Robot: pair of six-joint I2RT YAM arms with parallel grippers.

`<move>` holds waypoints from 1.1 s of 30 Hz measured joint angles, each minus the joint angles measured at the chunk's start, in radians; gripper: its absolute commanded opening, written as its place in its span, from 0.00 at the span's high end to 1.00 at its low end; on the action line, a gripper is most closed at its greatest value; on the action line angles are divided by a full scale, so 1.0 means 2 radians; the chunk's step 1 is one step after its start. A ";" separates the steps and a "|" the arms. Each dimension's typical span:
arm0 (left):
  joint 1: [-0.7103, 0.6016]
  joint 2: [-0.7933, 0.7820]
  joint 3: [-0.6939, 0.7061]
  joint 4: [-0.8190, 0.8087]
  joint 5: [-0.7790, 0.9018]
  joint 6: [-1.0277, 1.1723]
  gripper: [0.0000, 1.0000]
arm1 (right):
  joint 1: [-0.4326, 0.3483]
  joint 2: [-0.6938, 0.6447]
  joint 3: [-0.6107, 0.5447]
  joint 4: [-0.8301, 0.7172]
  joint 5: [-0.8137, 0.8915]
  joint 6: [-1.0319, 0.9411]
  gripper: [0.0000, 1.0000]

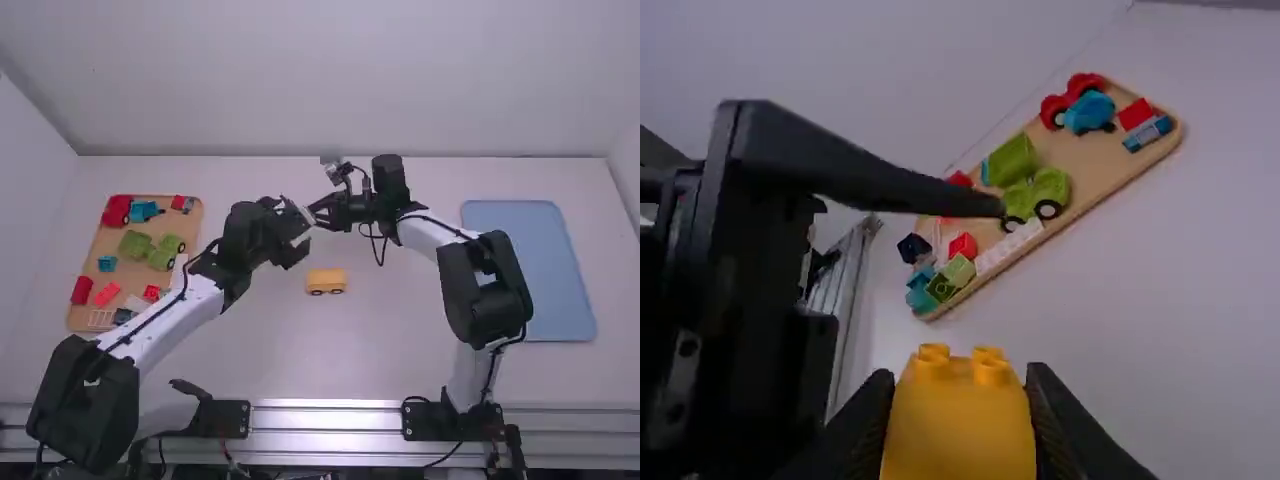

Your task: Assemble lego blocks to make yellow taxi

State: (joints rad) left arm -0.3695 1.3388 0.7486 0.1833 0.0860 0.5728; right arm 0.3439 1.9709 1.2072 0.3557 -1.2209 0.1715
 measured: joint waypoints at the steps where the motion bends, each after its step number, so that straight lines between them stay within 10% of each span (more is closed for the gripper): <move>1: 0.002 0.000 0.006 -0.025 0.006 -0.014 0.01 | 0.000 0.000 0.000 0.000 0.000 -0.016 0.78; 16: 0.100 0.000 0.150 -0.255 0.304 -0.028 0.01 | -0.037 0.000 0.000 -0.032 -0.059 -0.226 0.82; 33: 0.101 0.103 0.150 -0.256 0.366 0.016 0.05 | -0.021 0.000 0.000 -0.046 -0.088 -0.326 0.88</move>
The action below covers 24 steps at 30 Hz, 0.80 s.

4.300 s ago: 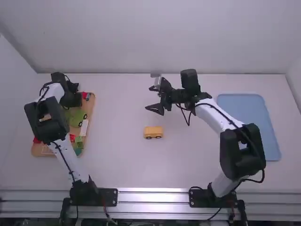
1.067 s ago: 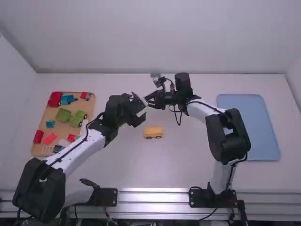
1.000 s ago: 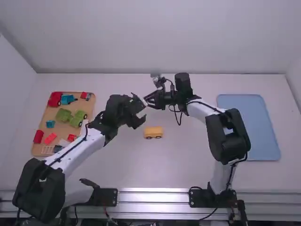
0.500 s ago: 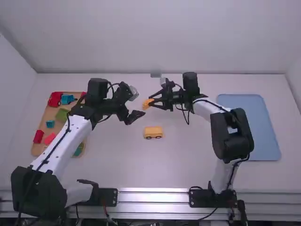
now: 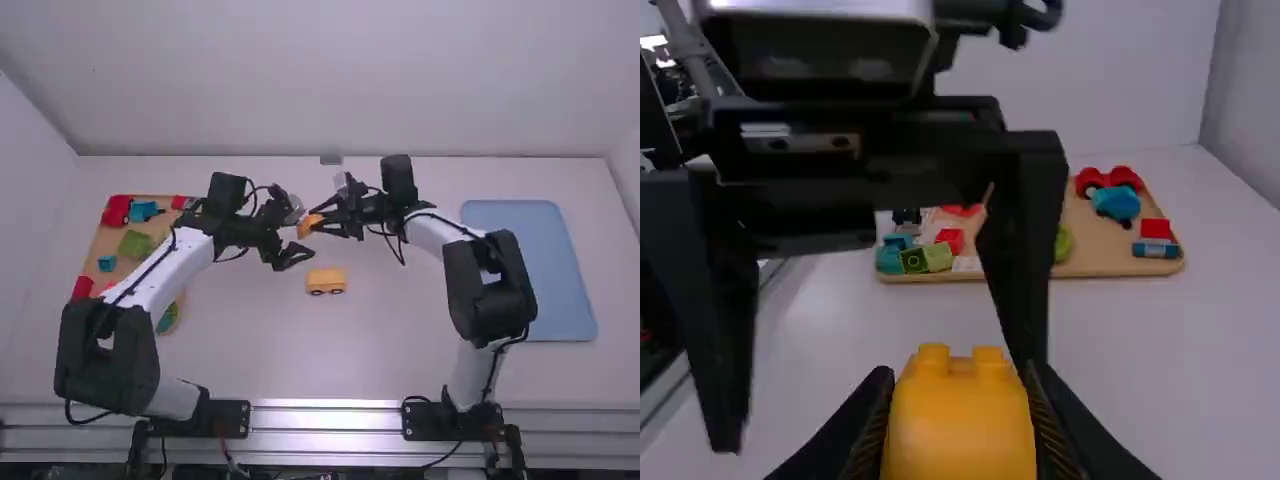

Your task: Assemble lego blocks to make yellow taxi

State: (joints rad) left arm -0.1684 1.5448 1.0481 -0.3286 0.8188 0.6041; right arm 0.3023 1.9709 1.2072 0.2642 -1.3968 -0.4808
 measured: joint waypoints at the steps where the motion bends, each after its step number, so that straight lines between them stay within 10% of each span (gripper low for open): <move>1: 0.000 0.001 0.000 0.000 0.000 0.000 0.05 | 0.001 0.000 0.000 -0.001 -0.001 0.000 0.88; 24: 0.000 0.002 0.000 -0.053 0.036 0.078 0.24 | 0.014 0.000 0.000 -0.145 0.000 -0.145 0.90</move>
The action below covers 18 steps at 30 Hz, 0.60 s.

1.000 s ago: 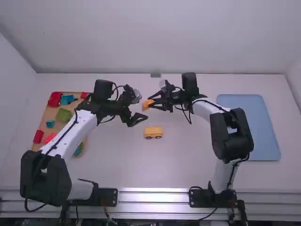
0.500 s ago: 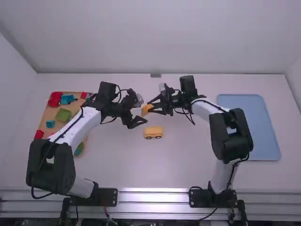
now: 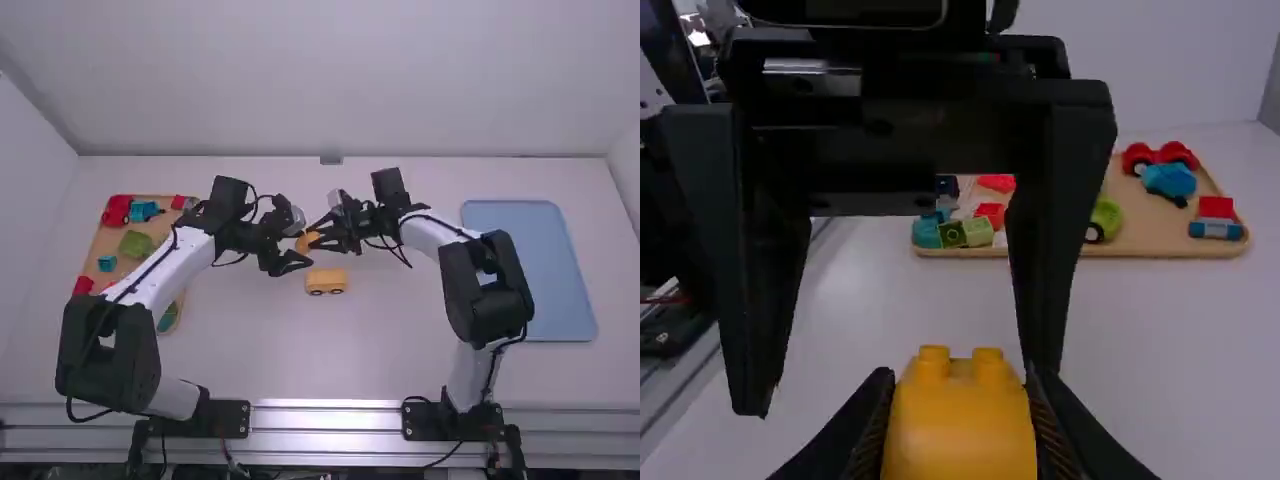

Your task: Assemble lego blocks to make yellow taxi

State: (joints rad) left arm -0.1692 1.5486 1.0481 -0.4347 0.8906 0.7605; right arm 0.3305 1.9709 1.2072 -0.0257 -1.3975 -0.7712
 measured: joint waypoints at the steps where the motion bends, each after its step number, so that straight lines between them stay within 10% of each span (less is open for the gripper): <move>1: 0.000 0.000 0.000 0.000 0.000 0.000 0.25 | 0.000 0.000 0.000 0.000 0.000 -0.002 0.90; 18: -0.001 0.000 0.000 0.002 -0.023 0.000 0.43 | -0.004 0.000 0.000 -0.003 -0.005 -0.015 0.92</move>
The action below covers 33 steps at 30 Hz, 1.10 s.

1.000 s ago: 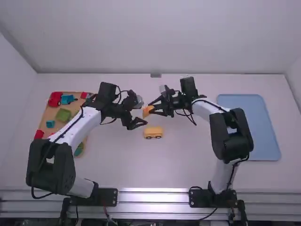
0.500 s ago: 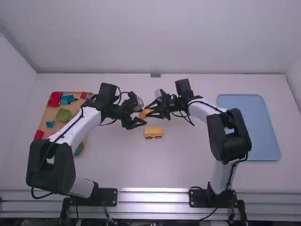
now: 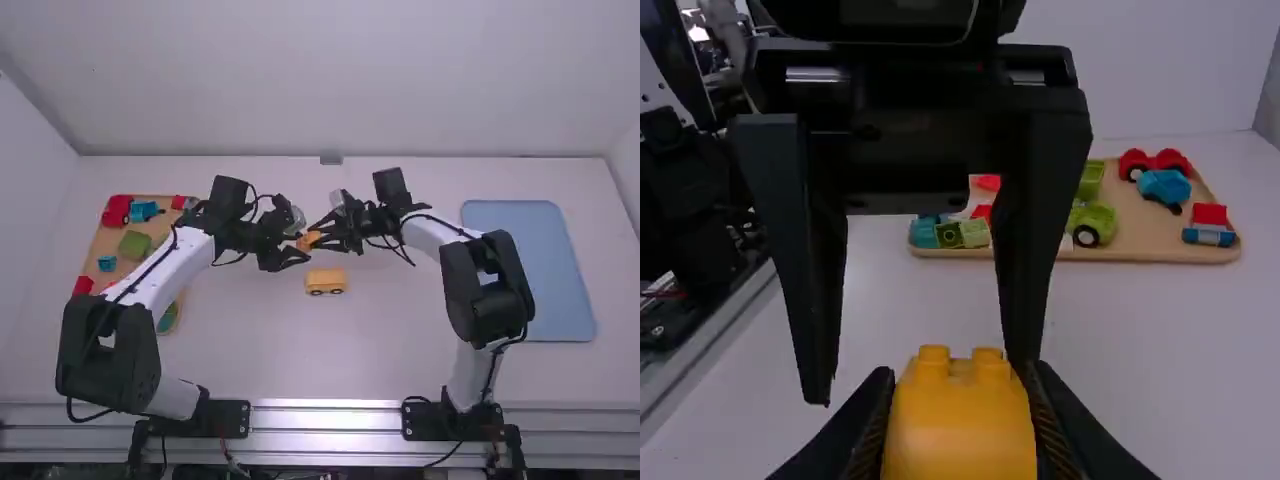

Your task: Assemble lego blocks to make yellow taxi

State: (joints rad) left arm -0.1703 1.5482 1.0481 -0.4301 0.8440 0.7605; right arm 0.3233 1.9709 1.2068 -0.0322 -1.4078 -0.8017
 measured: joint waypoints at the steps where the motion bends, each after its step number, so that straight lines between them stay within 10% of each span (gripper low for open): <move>1: -0.001 0.000 0.000 0.000 -0.002 0.000 0.44 | 0.000 0.000 0.000 0.000 -0.001 -0.001 0.92; 16: -0.004 0.000 0.000 0.009 -0.021 0.006 0.67 | 0.002 0.000 0.000 0.007 -0.012 0.000 0.92; 22: -0.004 0.000 0.000 0.009 -0.021 0.012 0.71 | 0.002 0.000 0.000 0.011 -0.014 -0.001 0.67; 27: -0.009 0.000 0.000 0.002 -0.016 0.011 0.75 | 0.002 0.000 0.001 0.017 -0.014 -0.001 0.01; 33: -0.013 0.000 0.000 -0.014 -0.031 0.011 0.74 | -0.006 0.000 0.004 0.010 -0.013 0.000 0.01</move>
State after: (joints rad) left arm -0.1967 1.5486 1.0481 -0.4591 0.7826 0.7822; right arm 0.3107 1.9705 1.2140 -0.0113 -1.4342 -0.8013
